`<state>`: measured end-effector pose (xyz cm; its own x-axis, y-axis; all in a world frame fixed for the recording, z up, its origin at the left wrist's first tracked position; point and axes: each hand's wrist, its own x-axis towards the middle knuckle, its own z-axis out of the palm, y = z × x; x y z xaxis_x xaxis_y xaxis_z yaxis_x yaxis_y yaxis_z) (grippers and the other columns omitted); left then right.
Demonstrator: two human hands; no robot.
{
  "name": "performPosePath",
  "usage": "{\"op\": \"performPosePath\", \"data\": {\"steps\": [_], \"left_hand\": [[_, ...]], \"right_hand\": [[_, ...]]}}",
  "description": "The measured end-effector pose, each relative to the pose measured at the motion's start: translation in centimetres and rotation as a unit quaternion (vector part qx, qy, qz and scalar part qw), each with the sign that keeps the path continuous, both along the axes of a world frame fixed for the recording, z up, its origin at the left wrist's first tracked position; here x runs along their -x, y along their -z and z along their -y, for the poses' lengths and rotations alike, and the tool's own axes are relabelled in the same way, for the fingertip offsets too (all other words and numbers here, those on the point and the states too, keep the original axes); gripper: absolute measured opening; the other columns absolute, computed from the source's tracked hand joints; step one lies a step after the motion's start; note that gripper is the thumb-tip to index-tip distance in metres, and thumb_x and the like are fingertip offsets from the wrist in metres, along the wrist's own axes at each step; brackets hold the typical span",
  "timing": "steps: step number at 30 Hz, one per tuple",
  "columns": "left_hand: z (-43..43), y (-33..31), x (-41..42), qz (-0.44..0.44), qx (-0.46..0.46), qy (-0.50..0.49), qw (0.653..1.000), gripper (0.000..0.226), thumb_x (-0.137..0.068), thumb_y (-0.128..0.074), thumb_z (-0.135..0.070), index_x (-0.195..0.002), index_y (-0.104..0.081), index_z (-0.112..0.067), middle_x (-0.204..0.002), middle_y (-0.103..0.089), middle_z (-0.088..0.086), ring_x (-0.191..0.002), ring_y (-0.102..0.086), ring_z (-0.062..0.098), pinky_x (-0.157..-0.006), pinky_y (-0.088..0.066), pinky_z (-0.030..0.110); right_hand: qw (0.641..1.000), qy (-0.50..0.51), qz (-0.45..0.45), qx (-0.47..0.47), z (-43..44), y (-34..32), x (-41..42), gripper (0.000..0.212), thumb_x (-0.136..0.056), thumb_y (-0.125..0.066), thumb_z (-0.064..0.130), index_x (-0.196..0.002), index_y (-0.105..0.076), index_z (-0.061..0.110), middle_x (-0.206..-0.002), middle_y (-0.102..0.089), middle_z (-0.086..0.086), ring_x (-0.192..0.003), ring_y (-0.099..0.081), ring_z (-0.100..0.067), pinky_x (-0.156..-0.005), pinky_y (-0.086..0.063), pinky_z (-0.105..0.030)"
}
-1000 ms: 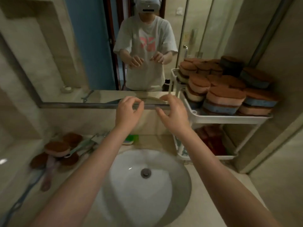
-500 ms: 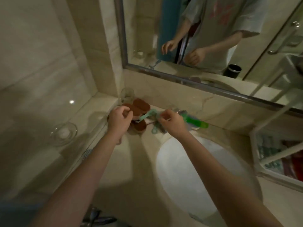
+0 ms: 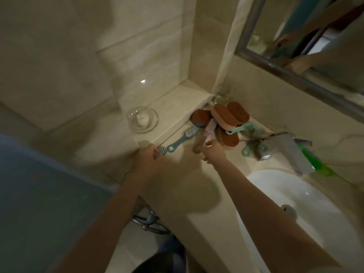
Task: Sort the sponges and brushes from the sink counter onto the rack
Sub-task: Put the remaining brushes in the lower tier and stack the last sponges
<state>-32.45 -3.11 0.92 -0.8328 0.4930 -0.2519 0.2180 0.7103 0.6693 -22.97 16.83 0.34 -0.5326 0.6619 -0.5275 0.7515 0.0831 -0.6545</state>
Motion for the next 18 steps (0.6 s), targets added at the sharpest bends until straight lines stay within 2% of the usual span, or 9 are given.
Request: {"op": "performPosePath", "data": {"steps": [3, 4, 6, 8, 12, 14, 18], "left_hand": [[1.4, 1.0, 0.2, 0.031, 0.005, 0.007, 0.999, 0.039, -0.087, -0.062, -0.024, -0.123, -0.051, -0.016, -0.111, -0.063, 0.006, -0.099, -0.06, 0.022, -0.076, -0.047, 0.03], [1.7, 1.3, 0.1, 0.037, 0.005, 0.004, 0.999, 0.043, -0.087, -0.063, -0.022, -0.126, -0.048, -0.014, -0.116, -0.062, 0.006, -0.1, -0.059, 0.019, -0.077, -0.046, 0.03], [2.2, 1.8, 0.0, 0.041, 0.025, -0.008, 0.999, 0.043, -0.087, -0.064, -0.022, -0.125, -0.047, -0.013, -0.119, -0.06, 0.005, -0.098, -0.056, 0.016, -0.075, -0.042, 0.028], [2.6, 2.5, 0.1, 0.03, 0.063, -0.012, 0.997, 0.038, -0.086, -0.065, -0.022, -0.12, -0.05, -0.013, -0.12, -0.06, 0.006, -0.104, -0.058, 0.022, -0.075, -0.041, 0.029], [2.9, 3.6, 0.5, 0.006, 0.116, 0.004, 0.993, 0.035, -0.085, -0.065, -0.023, -0.115, -0.052, -0.012, -0.121, -0.061, 0.007, -0.11, -0.058, 0.026, -0.078, -0.042, 0.029], [2.7, 3.8, 0.5, 0.004, 0.137, 0.011, 0.99, 0.031, -0.086, -0.064, -0.025, -0.11, -0.052, -0.011, -0.115, -0.062, 0.009, -0.105, -0.059, 0.026, -0.075, -0.041, 0.029], [2.1, 3.5, 0.7, -0.014, 0.163, 0.011, 0.986, 0.015, -0.086, -0.062, -0.022, -0.095, -0.055, -0.012, -0.099, -0.065, 0.008, -0.093, -0.062, 0.026, -0.068, -0.042, 0.029]], "right_hand": [[0.999, 0.021, 0.037, -0.003, 0.1, 1.7, 1.6, 0.041, -0.076, -0.07, 0.035, -0.103, -0.054, 0.008, -0.092, -0.065, -0.01, -0.084, -0.065, -0.026, -0.071, -0.056, -0.038], [0.999, 0.028, 0.04, -0.009, 0.1, 2.3, 1.9, 0.042, -0.076, -0.07, 0.034, -0.105, -0.056, 0.007, -0.094, -0.066, -0.01, -0.082, -0.066, -0.026, -0.069, -0.057, -0.037], [0.998, 0.043, 0.039, -0.004, -0.1, 3.0, 2.5, 0.039, -0.076, -0.069, 0.03, -0.107, -0.059, 0.009, -0.093, -0.066, -0.009, -0.078, -0.065, -0.023, -0.068, -0.057, -0.035], [0.997, 0.058, 0.044, 0.02, -0.4, 3.4, 3.1, 0.038, -0.074, -0.071, 0.028, -0.105, -0.063, 0.008, -0.09, -0.067, -0.008, -0.071, -0.064, -0.021, -0.066, -0.056, -0.033], [0.997, 0.061, 0.046, 0.029, -0.5, 3.7, 3.8, 0.046, -0.069, -0.08, 0.035, -0.099, -0.065, 0.004, -0.084, -0.066, -0.009, -0.067, -0.061, -0.021, -0.064, -0.053, -0.032], [0.997, 0.066, 0.04, 0.016, -0.4, 3.8, 3.8, 0.044, -0.072, -0.078, 0.035, -0.098, -0.065, 0.002, -0.078, -0.064, -0.008, -0.065, -0.061, -0.021, -0.062, -0.053, -0.033], [0.995, 0.093, 0.024, 0.023, -0.6, 3.9, 3.6, 0.037, -0.085, -0.066, 0.034, -0.103, -0.059, 0.003, -0.075, -0.06, -0.007, -0.055, -0.058, -0.016, -0.046, -0.046, -0.026]]}}
